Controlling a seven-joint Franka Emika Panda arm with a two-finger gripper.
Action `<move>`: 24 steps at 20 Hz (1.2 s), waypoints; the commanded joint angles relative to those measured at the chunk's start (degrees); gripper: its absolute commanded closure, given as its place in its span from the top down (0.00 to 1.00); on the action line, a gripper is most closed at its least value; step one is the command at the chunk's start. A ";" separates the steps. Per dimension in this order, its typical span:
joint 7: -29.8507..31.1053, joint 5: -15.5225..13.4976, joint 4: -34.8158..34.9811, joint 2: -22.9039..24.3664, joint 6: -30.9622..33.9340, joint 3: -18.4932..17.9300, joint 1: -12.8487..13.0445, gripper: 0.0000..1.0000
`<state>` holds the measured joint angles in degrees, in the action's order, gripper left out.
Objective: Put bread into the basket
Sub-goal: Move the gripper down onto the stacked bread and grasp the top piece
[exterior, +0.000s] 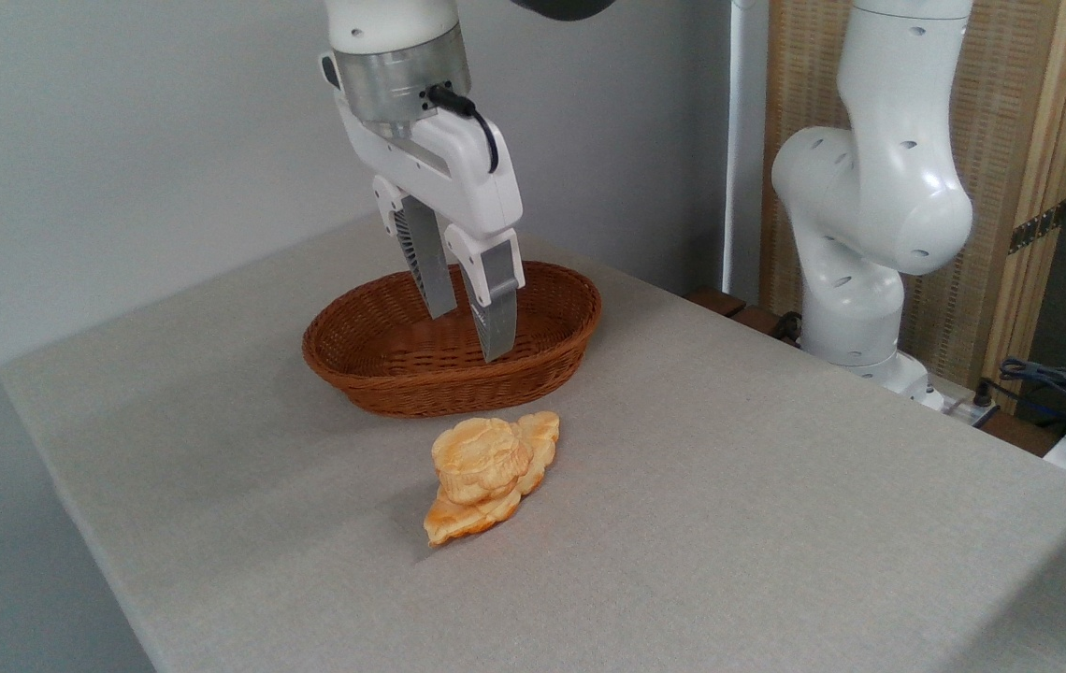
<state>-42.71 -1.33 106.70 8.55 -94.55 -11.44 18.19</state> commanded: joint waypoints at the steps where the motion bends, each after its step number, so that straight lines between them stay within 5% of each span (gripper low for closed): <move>1: -0.19 0.80 -0.36 -1.34 -0.62 0.02 0.61 1.00; 8: -1.14 1.24 3.68 -2.22 -9.59 0.28 0.70 1.00; 11: -3.35 5.09 6.67 -2.66 -13.63 0.19 0.09 1.00; 24: -3.35 6.77 8.17 -6.62 -16.54 -0.25 -0.09 1.00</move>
<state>-45.00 3.63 114.17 2.29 -109.68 -11.29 18.10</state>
